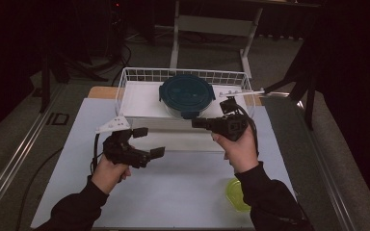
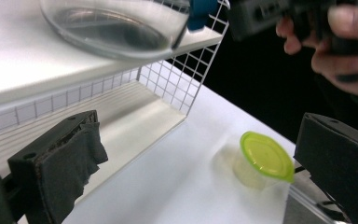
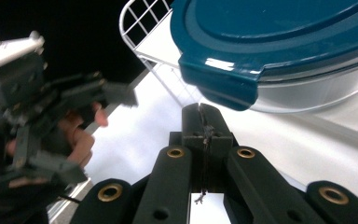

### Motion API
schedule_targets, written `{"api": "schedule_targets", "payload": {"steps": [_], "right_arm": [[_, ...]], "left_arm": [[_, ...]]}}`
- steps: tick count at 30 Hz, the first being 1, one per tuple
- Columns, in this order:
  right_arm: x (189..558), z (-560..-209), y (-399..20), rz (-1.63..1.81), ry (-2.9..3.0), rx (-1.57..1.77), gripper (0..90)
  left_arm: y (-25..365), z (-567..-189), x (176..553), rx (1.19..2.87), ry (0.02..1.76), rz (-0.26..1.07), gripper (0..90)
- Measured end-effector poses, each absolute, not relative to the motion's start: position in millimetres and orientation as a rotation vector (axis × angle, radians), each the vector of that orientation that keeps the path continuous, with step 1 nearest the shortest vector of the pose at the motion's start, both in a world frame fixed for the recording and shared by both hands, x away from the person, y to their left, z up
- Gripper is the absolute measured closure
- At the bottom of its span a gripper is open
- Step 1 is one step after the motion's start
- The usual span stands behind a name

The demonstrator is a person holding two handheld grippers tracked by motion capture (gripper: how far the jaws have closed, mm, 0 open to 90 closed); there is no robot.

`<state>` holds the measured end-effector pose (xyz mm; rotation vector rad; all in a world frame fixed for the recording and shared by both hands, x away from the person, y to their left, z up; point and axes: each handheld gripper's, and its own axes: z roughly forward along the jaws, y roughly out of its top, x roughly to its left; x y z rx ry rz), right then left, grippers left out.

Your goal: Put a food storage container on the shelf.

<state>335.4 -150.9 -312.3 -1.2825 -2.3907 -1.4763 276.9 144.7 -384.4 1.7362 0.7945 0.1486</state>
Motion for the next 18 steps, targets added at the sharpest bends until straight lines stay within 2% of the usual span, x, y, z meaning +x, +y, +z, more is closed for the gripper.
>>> {"api": "schedule_targets", "payload": {"steps": [18], "right_arm": [[351,-317,-144,-1.472,-2.374,-1.336,89.6]], "left_arm": [[138,-451,238,1.731,0.831,0.212,0.4]]}}
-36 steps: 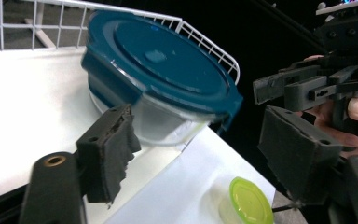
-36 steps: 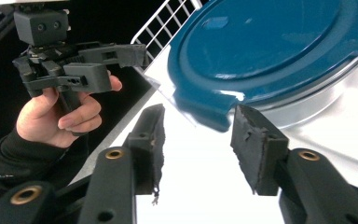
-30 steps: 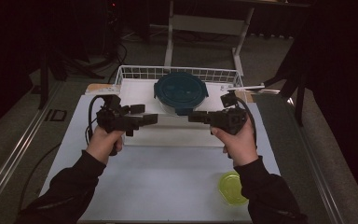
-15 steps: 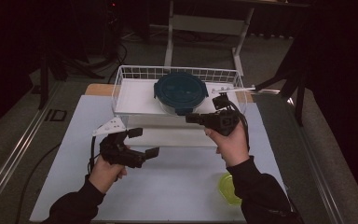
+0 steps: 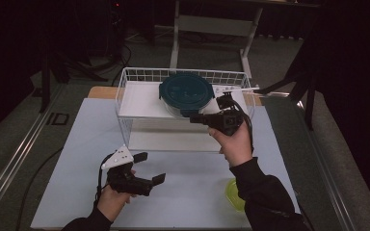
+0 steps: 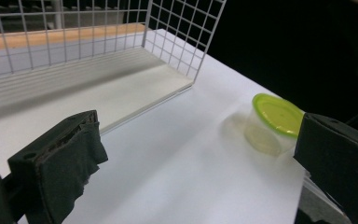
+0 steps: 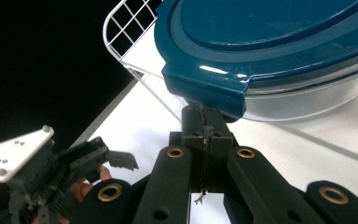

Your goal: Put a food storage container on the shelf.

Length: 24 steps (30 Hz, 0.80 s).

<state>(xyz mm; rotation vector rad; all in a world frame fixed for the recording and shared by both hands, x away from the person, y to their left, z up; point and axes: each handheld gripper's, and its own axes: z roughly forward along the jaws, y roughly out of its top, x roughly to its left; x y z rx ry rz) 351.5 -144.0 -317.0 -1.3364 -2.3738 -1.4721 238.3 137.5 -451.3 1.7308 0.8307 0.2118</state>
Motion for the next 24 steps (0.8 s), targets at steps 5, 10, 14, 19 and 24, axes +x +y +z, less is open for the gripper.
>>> {"api": "schedule_targets", "payload": {"steps": [5,10,14,19,24], "right_arm": [[357,-316,-142,-1.476,-2.367,-1.350,89.6],[364,-317,-141,-1.480,-2.356,-1.368,89.6],[369,-319,-141,-1.468,-2.355,-1.387,88.9],[371,-322,-142,-1.460,-2.331,-1.386,86.6],[356,-321,-149,-1.493,-2.358,-1.325,76.4]], "left_arm": [[138,-462,235,1.723,0.838,0.230,0.4],[137,-465,233,1.729,0.827,0.255,0.4],[134,-466,232,1.745,0.813,0.272,0.4],[133,-466,231,1.755,0.799,0.278,0.4],[135,-463,230,1.767,0.775,0.288,0.4]]}}
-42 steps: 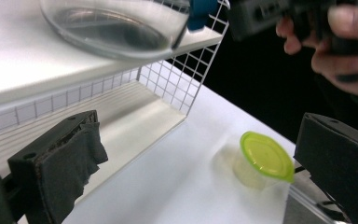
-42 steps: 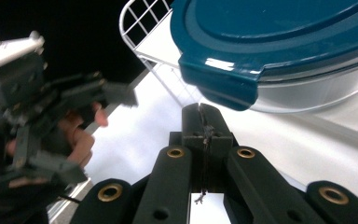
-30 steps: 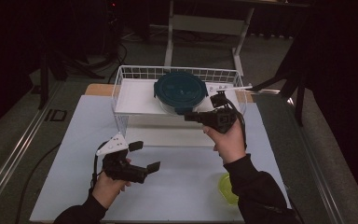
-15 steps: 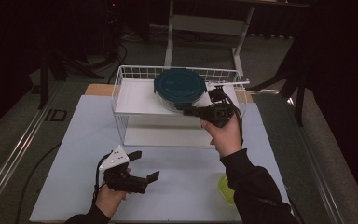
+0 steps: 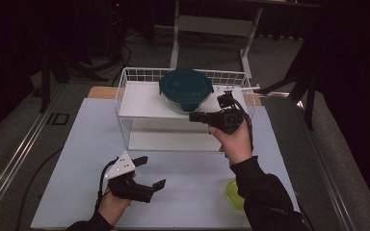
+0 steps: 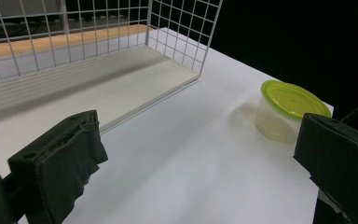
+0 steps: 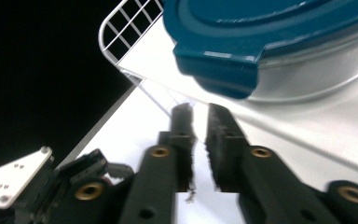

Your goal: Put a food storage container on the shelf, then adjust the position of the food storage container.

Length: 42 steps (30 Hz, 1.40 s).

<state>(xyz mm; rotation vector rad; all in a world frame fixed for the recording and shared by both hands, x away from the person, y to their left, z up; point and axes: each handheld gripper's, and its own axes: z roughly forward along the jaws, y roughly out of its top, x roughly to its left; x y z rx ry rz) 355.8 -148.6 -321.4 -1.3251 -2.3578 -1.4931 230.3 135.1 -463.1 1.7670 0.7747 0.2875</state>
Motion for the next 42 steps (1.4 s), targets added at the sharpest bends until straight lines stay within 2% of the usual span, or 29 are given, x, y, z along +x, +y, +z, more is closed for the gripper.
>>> {"api": "schedule_targets", "payload": {"steps": [2,3,4,8,9,10,11,12,24,36,37,38,39,42], "right_arm": [[353,-321,-150,-1.500,-2.364,-1.317,74.3],[346,-321,-154,-1.519,-2.381,-1.293,66.0],[346,-321,-154,-1.519,-2.381,-1.293,66.0],[330,-325,-166,-1.590,-2.387,-1.247,41.5],[330,-325,-166,-1.590,-2.387,-1.247,41.5],[327,-326,-169,-1.602,-2.395,-1.246,36.9],[321,-330,-175,-1.638,-2.376,-1.247,26.8],[317,-332,-179,-1.647,-2.370,-1.209,22.5],[275,-364,-221,-1.761,-2.439,-1.089,16.2],[250,-403,-257,-1.651,-2.438,-1.175,14.7],[248,-407,-261,-1.641,-2.446,-1.182,15.6],[244,-412,-268,-1.629,-2.474,-1.195,22.6],[244,-412,-268,-1.629,-2.474,-1.195,22.6],[238,-420,-281,-1.607,-2.492,-1.245,33.2]], "left_arm": [[137,-462,229,1.767,0.768,0.284,0.4],[138,-462,228,1.769,0.764,0.289,0.4],[139,-462,228,1.780,0.764,0.295,0.4],[146,-464,224,1.779,0.760,0.292,0.4],[146,-464,224,1.779,0.760,0.292,0.4],[147,-465,223,1.776,0.753,0.287,0.4],[147,-465,222,1.775,0.749,0.284,0.4],[148,-466,221,1.775,0.743,0.285,0.4],[155,-474,215,1.776,0.744,0.276,0.4],[158,-481,215,1.748,0.733,0.284,0.4],[157,-481,214,1.752,0.729,0.283,0.4],[157,-481,214,1.754,0.728,0.288,0.4],[157,-481,214,1.756,0.723,0.287,0.4],[156,-482,215,1.751,0.725,0.277,0.4]]}}
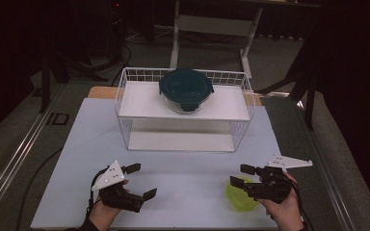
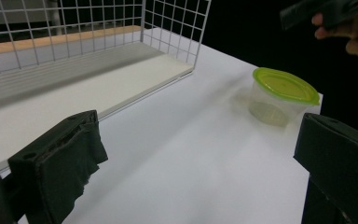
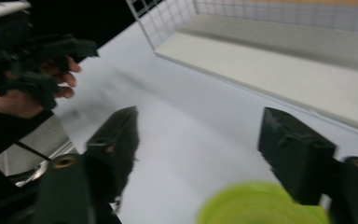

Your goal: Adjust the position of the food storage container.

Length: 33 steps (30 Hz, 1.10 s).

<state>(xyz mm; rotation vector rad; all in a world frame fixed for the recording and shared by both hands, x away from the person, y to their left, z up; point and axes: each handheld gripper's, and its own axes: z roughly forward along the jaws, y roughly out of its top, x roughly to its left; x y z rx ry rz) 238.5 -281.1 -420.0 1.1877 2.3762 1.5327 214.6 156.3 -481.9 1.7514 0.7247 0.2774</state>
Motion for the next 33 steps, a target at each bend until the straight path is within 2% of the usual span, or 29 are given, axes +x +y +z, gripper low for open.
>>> {"api": "schedule_targets", "payload": {"steps": [2,3,4,7,9,13,17,33], "right_arm": [[235,-425,-290,1.508,2.354,1.215,40.1],[234,-427,-296,1.492,2.338,1.228,40.8],[231,-430,-305,1.463,2.312,1.248,46.9],[227,-433,-316,1.441,2.283,1.265,49.8],[224,-436,-325,1.400,2.269,1.286,57.4],[220,-446,-342,1.375,2.257,1.359,79.1],[216,-457,-351,1.330,2.291,1.396,88.4],[198,-483,-356,1.278,2.398,1.445,89.9]], "left_arm": [[156,-482,215,1.752,0.720,0.272,0.4],[156,-482,214,1.752,0.717,0.273,0.4],[155,-482,214,1.754,0.716,0.275,0.4],[155,-482,214,1.752,0.708,0.271,0.4],[155,-483,214,1.751,0.708,0.266,0.4],[155,-483,214,1.751,0.706,0.265,0.4],[155,-483,214,1.750,0.702,0.267,0.4],[156,-482,214,1.751,0.699,0.275,0.4]]}}
